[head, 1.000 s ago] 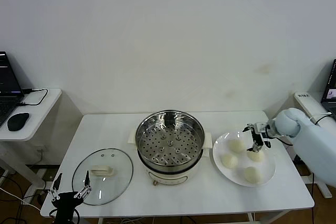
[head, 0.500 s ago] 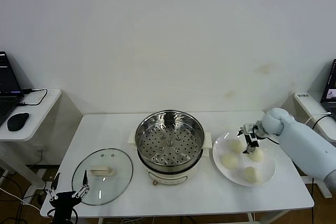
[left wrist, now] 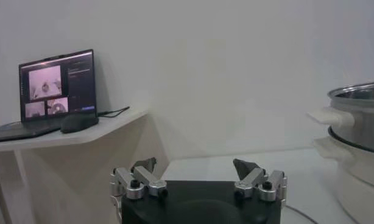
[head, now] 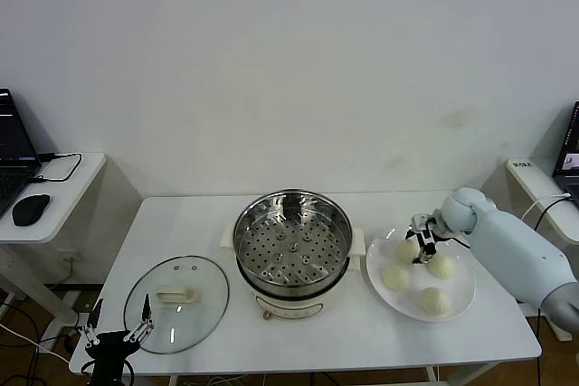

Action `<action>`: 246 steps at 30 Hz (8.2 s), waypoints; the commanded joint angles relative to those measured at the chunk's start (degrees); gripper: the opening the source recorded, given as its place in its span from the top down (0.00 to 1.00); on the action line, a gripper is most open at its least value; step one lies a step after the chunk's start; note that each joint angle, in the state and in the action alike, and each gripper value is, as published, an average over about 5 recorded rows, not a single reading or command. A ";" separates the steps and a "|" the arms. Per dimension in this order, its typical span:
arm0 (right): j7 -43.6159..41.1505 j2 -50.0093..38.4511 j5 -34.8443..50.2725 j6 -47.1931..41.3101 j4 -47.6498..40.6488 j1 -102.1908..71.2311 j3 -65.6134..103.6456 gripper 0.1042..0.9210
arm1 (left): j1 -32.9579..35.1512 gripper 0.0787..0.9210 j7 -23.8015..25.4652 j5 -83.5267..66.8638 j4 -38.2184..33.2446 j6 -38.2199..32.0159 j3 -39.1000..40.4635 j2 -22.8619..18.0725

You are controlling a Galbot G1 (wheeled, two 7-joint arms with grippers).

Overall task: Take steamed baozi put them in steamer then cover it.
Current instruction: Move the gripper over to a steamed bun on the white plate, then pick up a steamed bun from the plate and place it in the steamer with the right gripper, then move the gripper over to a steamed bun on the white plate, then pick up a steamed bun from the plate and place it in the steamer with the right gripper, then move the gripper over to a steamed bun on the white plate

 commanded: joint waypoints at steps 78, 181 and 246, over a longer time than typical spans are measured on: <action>14.47 23.32 -1.11 31.48 5.56 32.16 -41.21 0.32 | -0.36 0.12 0.08 -2.80 -1.87 -0.47 -1.46 -0.41; -1.05 -16.91 24.76 -15.11 31.09 30.53 -29.03 0.34 | -1.19 0.12 0.24 -3.41 -2.16 0.72 -2.63 0.64; -5.44 2.54 41.78 -26.73 34.31 49.40 -39.75 0.12 | -3.20 0.12 0.44 -5.26 -3.88 1.74 -4.13 1.00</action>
